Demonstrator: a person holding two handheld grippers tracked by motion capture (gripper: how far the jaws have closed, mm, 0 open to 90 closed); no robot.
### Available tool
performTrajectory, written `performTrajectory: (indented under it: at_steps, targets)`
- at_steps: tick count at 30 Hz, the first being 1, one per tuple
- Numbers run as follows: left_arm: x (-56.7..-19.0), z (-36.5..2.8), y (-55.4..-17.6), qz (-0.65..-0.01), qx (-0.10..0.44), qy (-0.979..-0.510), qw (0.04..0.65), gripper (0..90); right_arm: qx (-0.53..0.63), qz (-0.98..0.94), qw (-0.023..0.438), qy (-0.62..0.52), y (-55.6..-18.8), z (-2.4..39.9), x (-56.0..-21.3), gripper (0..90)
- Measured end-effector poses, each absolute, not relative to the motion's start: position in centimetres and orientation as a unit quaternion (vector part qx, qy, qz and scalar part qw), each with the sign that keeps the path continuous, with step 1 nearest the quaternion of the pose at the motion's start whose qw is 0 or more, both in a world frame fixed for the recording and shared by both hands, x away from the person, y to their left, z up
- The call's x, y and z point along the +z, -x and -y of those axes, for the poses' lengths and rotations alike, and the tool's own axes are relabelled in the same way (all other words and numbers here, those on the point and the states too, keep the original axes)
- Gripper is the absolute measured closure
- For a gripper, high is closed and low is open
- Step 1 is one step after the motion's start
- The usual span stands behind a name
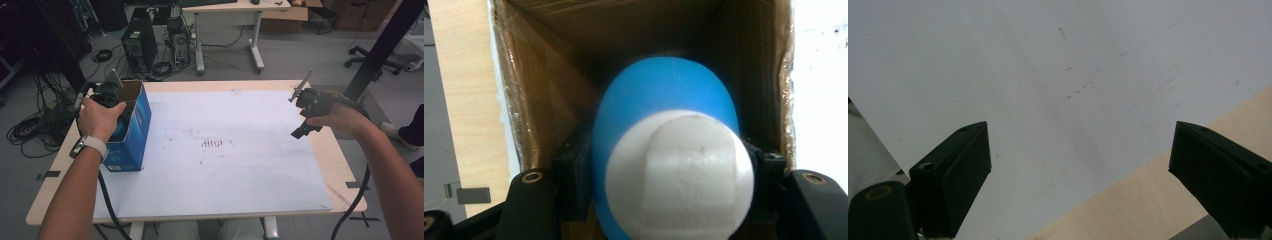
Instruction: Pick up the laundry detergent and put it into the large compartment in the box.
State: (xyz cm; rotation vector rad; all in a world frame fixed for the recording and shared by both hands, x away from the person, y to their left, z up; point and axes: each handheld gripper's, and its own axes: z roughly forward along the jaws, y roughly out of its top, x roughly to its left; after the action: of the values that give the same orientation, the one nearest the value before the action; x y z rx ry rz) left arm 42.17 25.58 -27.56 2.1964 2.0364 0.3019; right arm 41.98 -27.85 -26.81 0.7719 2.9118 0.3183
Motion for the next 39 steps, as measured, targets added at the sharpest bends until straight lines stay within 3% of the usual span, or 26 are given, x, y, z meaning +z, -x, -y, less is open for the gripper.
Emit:
performTrajectory:
  at_steps: [16,39]
  targets:
    - [-27.63,-25.68,-42.35,-0.676,0.093,-0.728,0.066,36.6,0.105,-0.960,0.055,-0.254,-41.91,27.90,-26.98,9.7]
    - [-27.07,-25.94,-42.19,-0.679,0.094,-0.725,0.065,28.1,0.103,-0.961,0.056,-0.249,-41.71,27.64,-26.87,9.6]
